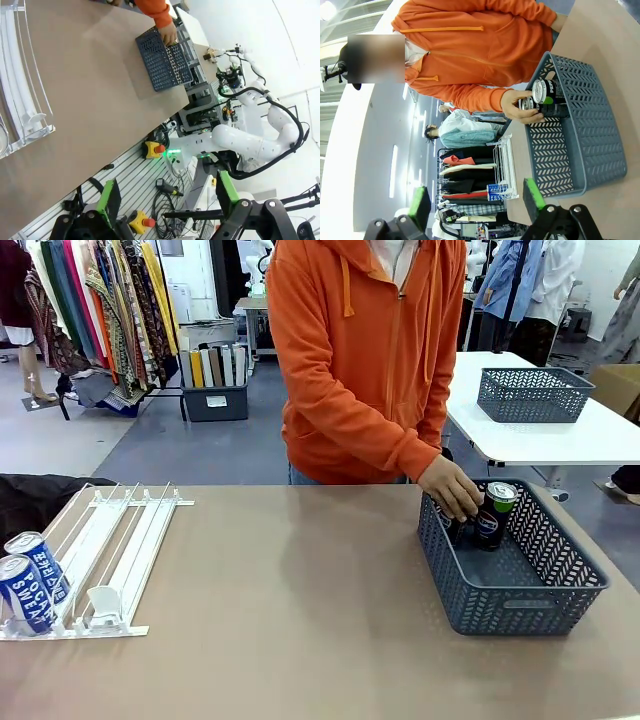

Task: Retrieve and store the cans from the dispenser.
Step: Pick up one can from the Automatic Can Dispenser and place it in the middle of the table.

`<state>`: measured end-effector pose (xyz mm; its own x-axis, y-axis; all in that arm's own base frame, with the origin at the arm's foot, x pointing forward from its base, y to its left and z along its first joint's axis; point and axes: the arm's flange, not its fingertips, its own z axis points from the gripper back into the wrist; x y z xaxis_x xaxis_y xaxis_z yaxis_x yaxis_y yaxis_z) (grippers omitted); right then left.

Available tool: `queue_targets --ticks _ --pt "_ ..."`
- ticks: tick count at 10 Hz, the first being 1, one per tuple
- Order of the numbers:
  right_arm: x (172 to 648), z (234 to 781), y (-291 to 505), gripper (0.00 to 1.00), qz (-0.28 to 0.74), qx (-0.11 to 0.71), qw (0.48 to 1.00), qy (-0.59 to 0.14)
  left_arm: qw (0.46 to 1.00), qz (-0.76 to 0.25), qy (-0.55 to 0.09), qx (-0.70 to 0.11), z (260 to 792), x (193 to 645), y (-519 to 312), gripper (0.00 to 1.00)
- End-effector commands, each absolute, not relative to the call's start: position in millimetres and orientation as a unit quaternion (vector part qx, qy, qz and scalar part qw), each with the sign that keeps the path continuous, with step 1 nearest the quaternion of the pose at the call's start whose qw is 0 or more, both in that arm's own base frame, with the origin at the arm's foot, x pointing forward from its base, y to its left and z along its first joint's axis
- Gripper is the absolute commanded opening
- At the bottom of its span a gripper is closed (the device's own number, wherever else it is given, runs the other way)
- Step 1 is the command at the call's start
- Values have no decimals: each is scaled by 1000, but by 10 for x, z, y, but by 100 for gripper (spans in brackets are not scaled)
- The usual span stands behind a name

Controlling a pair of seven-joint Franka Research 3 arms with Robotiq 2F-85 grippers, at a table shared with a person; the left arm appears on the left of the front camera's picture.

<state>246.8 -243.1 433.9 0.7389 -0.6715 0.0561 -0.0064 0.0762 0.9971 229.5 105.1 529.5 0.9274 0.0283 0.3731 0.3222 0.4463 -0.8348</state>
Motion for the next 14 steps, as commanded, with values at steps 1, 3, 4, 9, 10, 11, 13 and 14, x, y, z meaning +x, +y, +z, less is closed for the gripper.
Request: queue_targets --ticks 1,3,4,9,10,11,13,14 --pt "2479 4372 -2443 100 -238 637 681 -272 901 -102 -110 -407 5294 2464 705 100" --pt "2479 4372 -2443 100 -238 637 681 -272 984 -111 -60 -128 5232 2517 447 100" --pt "2479 4372 -2443 100 -238 637 681 -272 994 -93 -47 -18 5162 2569 349 100" --pt "2479 4372 -2443 100 -238 637 681 -272 991 -87 -106 -3 5269 2913 128 100" --pt "2479 4372 -2443 100 -238 637 681 -272 991 -87 -106 -3 5269 2913 128 100" --pt "2479 4372 -2443 100 -238 637 681 -272 991 -87 -106 -3 5269 2913 128 100" --pt "2479 4372 -2443 100 -238 637 681 -272 991 -85 -102 21 5235 2996 97 100" --pt "2479 4372 -2443 100 -238 637 681 -272 992 -99 -74 11 5080 3096 124 100"
